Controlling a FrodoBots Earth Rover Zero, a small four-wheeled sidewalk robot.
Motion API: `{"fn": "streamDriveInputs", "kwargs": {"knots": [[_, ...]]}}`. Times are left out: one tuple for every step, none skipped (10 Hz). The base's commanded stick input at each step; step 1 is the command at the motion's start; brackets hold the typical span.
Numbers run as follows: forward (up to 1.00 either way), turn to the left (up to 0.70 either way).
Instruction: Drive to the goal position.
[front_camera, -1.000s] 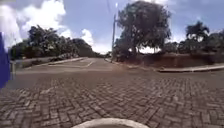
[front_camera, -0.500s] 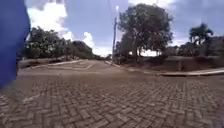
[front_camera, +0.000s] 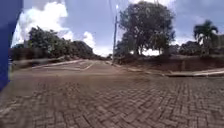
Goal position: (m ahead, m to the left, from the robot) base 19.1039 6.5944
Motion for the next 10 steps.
{"fn": "streamDriveInputs", "kwargs": {"knots": [[1.00, 0.00], [1.00, 0.00], [1.00, 0.00], [1.00, 0.00], [1.00, 0.00], [1.00, 0.00], [1.00, 0.00], [1.00, 0.00], [1.00, 0.00], [1.00, 0.00]]}}
